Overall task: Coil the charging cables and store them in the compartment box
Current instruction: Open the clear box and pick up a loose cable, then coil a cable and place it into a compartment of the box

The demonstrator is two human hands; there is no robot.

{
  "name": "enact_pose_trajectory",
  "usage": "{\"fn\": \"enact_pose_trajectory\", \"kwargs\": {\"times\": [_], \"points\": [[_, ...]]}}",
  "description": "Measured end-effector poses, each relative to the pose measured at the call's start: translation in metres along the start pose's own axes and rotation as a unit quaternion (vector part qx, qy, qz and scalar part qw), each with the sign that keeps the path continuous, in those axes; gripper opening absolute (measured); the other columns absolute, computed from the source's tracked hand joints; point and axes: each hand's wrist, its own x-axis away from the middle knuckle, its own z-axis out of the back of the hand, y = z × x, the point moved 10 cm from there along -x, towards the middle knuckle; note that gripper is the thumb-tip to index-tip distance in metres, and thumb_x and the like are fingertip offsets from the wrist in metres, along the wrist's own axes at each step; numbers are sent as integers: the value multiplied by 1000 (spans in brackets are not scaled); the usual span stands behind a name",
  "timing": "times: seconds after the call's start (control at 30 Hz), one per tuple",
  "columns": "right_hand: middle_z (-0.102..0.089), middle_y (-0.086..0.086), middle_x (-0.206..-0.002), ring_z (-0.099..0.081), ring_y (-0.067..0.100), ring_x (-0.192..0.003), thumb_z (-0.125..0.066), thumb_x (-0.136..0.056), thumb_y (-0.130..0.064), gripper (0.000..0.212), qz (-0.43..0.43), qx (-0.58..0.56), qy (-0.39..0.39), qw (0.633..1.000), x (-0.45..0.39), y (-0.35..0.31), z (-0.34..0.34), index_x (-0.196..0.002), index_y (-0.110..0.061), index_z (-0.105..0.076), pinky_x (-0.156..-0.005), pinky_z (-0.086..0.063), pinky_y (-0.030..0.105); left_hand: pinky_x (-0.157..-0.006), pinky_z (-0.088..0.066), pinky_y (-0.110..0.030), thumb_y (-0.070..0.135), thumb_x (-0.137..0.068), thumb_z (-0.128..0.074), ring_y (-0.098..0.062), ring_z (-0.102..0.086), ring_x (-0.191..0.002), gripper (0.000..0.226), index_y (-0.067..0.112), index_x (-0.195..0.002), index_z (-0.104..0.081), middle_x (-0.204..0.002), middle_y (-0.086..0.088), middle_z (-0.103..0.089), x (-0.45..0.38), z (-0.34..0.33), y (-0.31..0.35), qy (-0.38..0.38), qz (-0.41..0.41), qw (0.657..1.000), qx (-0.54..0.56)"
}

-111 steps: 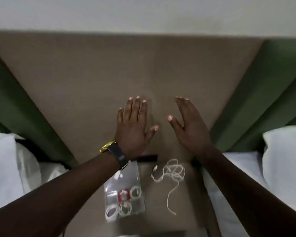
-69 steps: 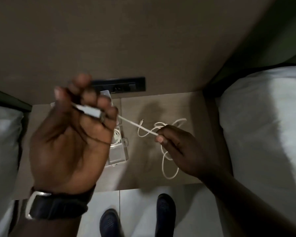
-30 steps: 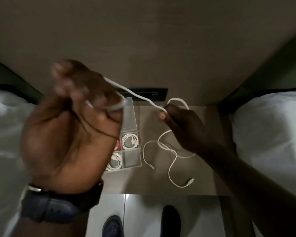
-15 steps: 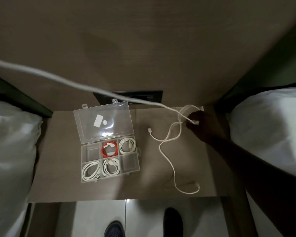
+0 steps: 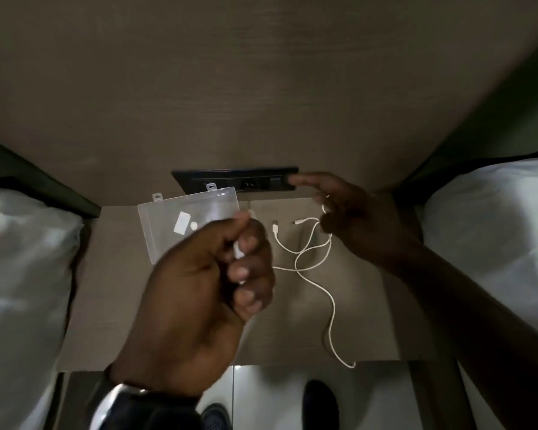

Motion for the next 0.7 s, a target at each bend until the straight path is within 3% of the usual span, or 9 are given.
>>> {"fn": "enact_pose_trajectory", "kwargs": {"times": [0.07,0.1,0.23,0.3,0.4,0.47,0.57,0.63,0.7], "points": [[-60,0,-134,-53,2,-127,-51,-89,4,46,35,-168,-87,981,3,-39,-28,-135,-3,-54,-107,-38,16,-49,-22,-27,28,-90,-47,-12,-23,-49,30,17,-63,-49,-53,3,-32,-1,-24,-7,-44,19,998,32],[-62,5,-129,-55,9,-124,-47,-94,-1,38,38,-208,-107,972,5,-49,-38,-131,2,-55,-105,-42,19,-50,-22,-27,27,-90,-45,-11,-23,-50,29,17,-64,-51,-54,5,-35,-2,-31,-8,-60,21,997,51],[-54,16,-85,-53,22,-78,-43,-99,-13,21,-28,-315,-114,942,14,-42,-55,-99,0,-60,-72,-47,22,-53,-37,-22,25,-100,-30,-8,-42,-51,39,16,-74,-58,-57,6,-44,-10,-28,8,-67,-17,986,151],[-54,9,-67,-52,20,-59,-47,-100,-16,21,-64,-276,-119,951,24,-24,-61,-93,-2,-59,-57,-44,23,-63,-52,-24,27,-103,-30,-9,-59,-62,39,16,-81,-61,-64,6,-56,-12,-15,26,-60,-84,976,190],[-46,-6,-57,-44,7,-47,-51,-101,-22,24,-97,-146,-158,972,51,3,-71,-94,-1,-61,-49,-39,27,-80,-57,-29,28,-101,-38,-15,-72,-88,37,13,-88,-69,-81,2,-73,-18,20,57,-9,-186,964,191],[-45,-3,-59,-43,3,-52,-54,-99,-32,28,-69,-35,-186,980,67,4,-68,-88,-7,-62,-53,-39,24,-84,-56,-31,28,-102,-36,-20,-72,-95,36,12,-93,-66,-87,-2,-75,-24,43,70,54,-245,963,94],[-50,-2,-65,-48,1,-56,-52,-100,-36,26,30,47,-138,989,69,-28,-38,-85,-17,-63,-56,-39,19,-74,-56,-24,19,-103,-39,-22,-73,-85,32,6,-92,-66,-83,-11,-75,-31,51,57,159,-258,931,-204],[-54,-4,-66,-55,6,-58,-50,-100,-40,28,90,95,-64,989,55,-52,-11,-84,-22,-63,-54,-43,24,-62,-53,-19,21,-102,-43,-17,-71,-69,34,1,-90,-67,-76,-15,-74,-40,30,22,112,-197,912,-343],[-59,-5,-67,-60,14,-61,-53,-98,-39,23,115,134,3,984,36,-62,9,-83,-25,-64,-55,-47,37,-53,-48,-22,36,-98,-43,-17,-61,-52,45,1,-84,-68,-58,-13,-65,-43,16,-10,65,-130,922,-360]]}}
